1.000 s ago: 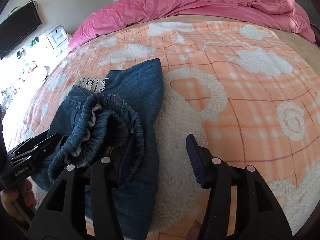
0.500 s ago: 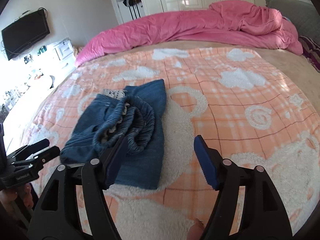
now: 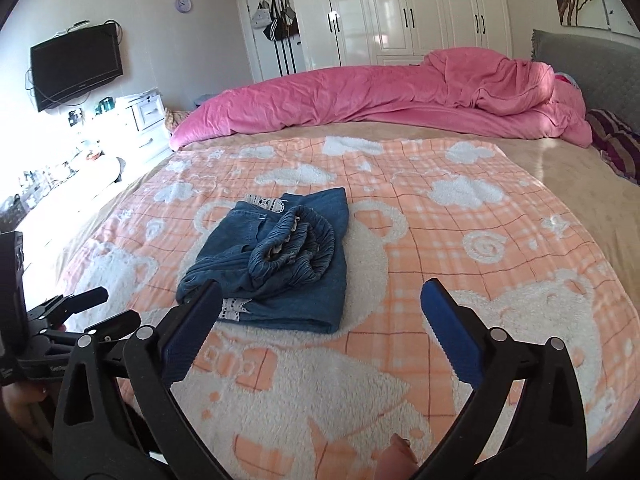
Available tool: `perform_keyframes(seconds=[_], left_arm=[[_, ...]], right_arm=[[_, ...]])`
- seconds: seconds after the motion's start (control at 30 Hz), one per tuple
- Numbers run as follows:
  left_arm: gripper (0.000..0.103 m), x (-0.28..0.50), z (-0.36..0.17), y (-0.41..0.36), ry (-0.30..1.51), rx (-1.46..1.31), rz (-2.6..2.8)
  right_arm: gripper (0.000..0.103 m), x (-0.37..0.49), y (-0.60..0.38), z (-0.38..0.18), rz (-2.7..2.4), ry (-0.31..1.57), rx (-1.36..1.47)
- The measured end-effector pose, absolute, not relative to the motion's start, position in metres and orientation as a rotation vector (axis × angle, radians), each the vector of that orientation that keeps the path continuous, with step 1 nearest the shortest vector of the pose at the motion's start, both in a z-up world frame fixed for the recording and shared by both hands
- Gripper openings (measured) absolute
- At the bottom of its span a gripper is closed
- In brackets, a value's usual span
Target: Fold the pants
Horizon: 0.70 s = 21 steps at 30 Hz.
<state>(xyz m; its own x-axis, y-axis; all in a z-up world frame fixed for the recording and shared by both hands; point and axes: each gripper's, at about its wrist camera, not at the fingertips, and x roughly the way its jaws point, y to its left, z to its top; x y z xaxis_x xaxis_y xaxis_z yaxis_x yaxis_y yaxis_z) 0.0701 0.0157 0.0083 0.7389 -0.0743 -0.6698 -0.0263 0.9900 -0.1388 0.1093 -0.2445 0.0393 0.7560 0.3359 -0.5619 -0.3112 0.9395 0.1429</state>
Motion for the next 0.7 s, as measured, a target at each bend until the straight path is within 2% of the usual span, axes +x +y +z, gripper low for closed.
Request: perform_keyframes(seconds=[0.7], left_arm=[[0.098, 0.007, 0.024, 0.002, 0.675, -0.128, -0.010]], right_arm=[[0.094, 0.038, -0.245, 0.052, 0.353, 0.530, 0.000]])
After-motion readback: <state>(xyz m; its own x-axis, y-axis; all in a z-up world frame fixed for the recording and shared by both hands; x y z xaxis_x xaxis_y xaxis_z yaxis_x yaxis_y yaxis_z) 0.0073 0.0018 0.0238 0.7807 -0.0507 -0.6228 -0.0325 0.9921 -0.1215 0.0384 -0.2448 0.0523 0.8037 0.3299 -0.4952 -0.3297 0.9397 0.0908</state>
